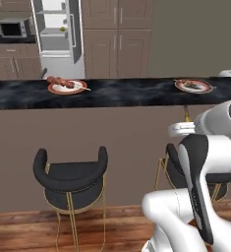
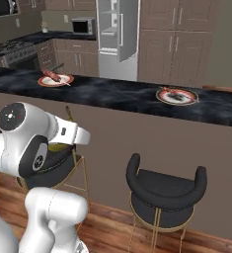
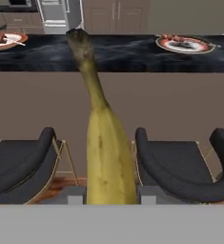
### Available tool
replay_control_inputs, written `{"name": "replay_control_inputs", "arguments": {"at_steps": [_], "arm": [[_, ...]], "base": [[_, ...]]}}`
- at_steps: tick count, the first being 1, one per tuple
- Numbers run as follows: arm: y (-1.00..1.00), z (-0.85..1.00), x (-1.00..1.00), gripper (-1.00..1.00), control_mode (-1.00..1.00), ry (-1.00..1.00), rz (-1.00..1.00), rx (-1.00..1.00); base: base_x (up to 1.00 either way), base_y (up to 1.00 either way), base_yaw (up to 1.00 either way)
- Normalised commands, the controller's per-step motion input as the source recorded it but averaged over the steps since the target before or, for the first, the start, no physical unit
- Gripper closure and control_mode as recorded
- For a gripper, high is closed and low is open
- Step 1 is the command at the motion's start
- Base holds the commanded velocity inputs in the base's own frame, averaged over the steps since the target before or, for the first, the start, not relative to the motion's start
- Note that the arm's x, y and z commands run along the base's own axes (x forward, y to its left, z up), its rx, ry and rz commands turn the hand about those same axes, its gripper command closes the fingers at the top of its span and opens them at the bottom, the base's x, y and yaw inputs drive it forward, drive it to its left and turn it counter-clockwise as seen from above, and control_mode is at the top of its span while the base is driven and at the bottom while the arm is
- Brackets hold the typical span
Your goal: Pick up the pear and banana from the fridge and place one fruit on each plate on the dining counter.
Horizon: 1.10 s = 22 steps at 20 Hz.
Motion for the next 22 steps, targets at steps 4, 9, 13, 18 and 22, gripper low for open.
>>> {"name": "replay_control_inputs", "arguments": {"at_steps": [4,9,13,18,22], "arm": [[0.0,0.0,0.0,1.0,1.0,0.0,0.0,0.0],[0.0,0.0,0.0,1.0,1.0,0.0,0.0,0.0],[0.0,0.0,0.0,1.0,1.0,0.0,0.0,0.0],[0.0,0.0,0.0,1.0,1.0,0.0,0.0,0.0],[0.0,0.0,0.0,1.0,1.0,0.0,0.0,0.0]], "base": [[0.52,0.35,-0.16],[0.56,0.29,-0.14],[0.56,0.1,-0.09],[0.47,0.0,-0.05],[0.36,0.0,-0.03]]}}
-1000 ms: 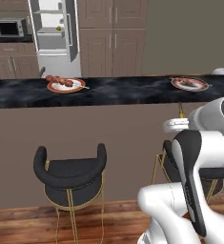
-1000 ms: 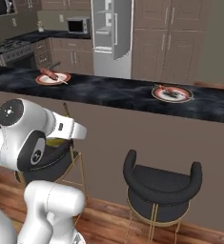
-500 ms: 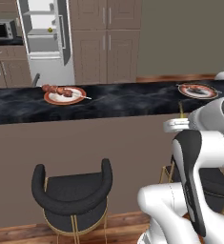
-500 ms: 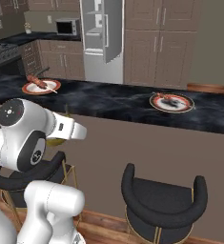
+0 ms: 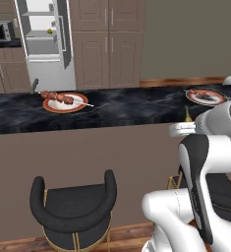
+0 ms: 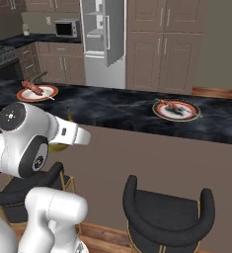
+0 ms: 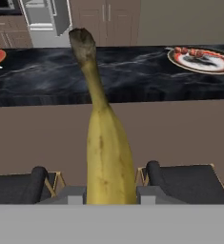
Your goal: Pick up the pear and banana from the fridge and place one fruit on each plate on the dining counter.
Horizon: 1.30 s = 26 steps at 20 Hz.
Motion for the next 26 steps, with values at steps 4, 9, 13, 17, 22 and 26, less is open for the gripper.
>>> {"name": "replay_control_inputs", "arguments": {"at_steps": [4,9,13,17,22,26], "arm": [[0.0,0.0,0.0,1.0,1.0,0.0,0.0,0.0],[0.03,0.05,0.15,1.0,-1.0,-0.01,0.05,0.0],[0.14,0.27,0.22,1.0,-1.0,-0.1,0.3,0.0],[0.14,0.56,0.04,1.0,-1.0,-0.2,0.38,0.02],[0.48,0.59,0.0,1.0,-1.0,-0.21,0.39,0.0],[0.88,0.56,0.13,1.0,-1.0,-0.14,0.28,-0.01]], "base": [[0.25,0.0,-0.03],[0.11,0.0,0.0],[0.0,0.0,0.0],[0.0,0.0,0.0],[0.0,0.0,0.0],[0.0,0.0,0.0]]}}
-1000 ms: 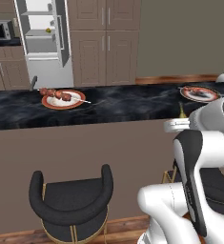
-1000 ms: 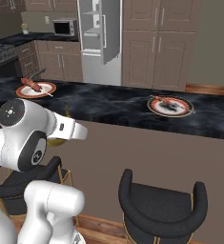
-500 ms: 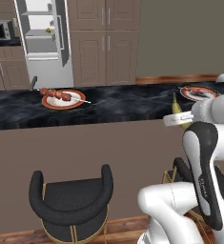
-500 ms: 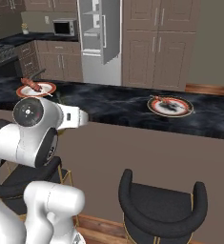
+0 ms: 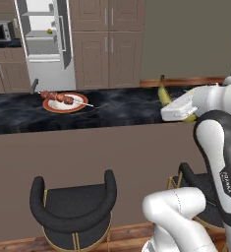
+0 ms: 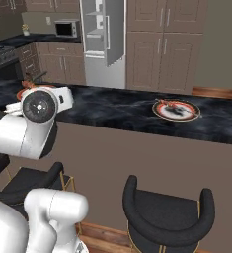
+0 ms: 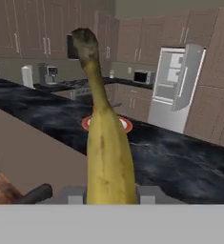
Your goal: Pick up the pear and banana from the fridge and place one fruit on each plate on the dining counter.
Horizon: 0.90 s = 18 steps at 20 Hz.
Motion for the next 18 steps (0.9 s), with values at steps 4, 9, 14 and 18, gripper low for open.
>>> {"name": "replay_control_inputs", "arguments": {"at_steps": [4,9,14,18], "arm": [[0.72,0.41,0.07,1.0,-1.0,-0.17,0.13,-0.01],[0.5,0.24,0.37,1.0,-1.0,0.05,0.01,-0.07],[0.12,0.14,0.48,1.0,-1.0,0.29,0.1,-0.09],[0.01,0.02,0.47,1.0,-1.0,0.34,0.11,-0.08]], "base": [[0.0,0.0,0.0],[0.0,0.0,0.0],[0.0,0.0,0.0],[0.0,0.0,0.0]]}}
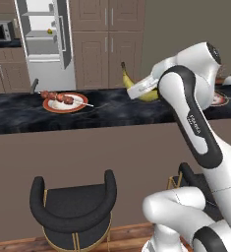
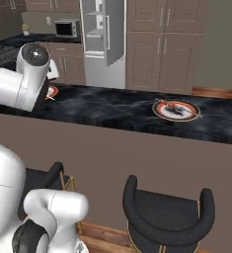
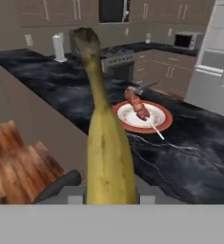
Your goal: Pick up the pear and banana from the fridge and place one fruit on each plate on the dining counter.
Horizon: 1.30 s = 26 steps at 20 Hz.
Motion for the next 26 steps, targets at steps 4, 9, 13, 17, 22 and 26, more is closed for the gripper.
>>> {"name": "replay_control_inputs", "arguments": {"at_steps": [4,9,13,17,22,26], "arm": [[0.0,0.0,0.35,1.0,-1.0,0.2,0.09,-0.03],[0.32,-0.11,0.12,1.0,-1.0,0.02,0.09,-0.06],[0.51,-0.38,0.09,1.0,-1.0,0.0,0.1,-0.1],[0.36,-0.45,0.19,1.0,-1.0,0.0,0.12,-0.1],[0.07,-0.31,0.3,1.0,-1.0,0.0,0.15,-0.03],[0.0,-0.08,0.48,1.0,-1.0,0.0,0.16,0.0]], "base": [[0.0,0.0,0.0],[0.0,0.0,0.0],[0.0,0.0,0.0],[0.0,0.0,0.0],[0.0,0.0,0.0],[0.0,0.0,0.0]]}}
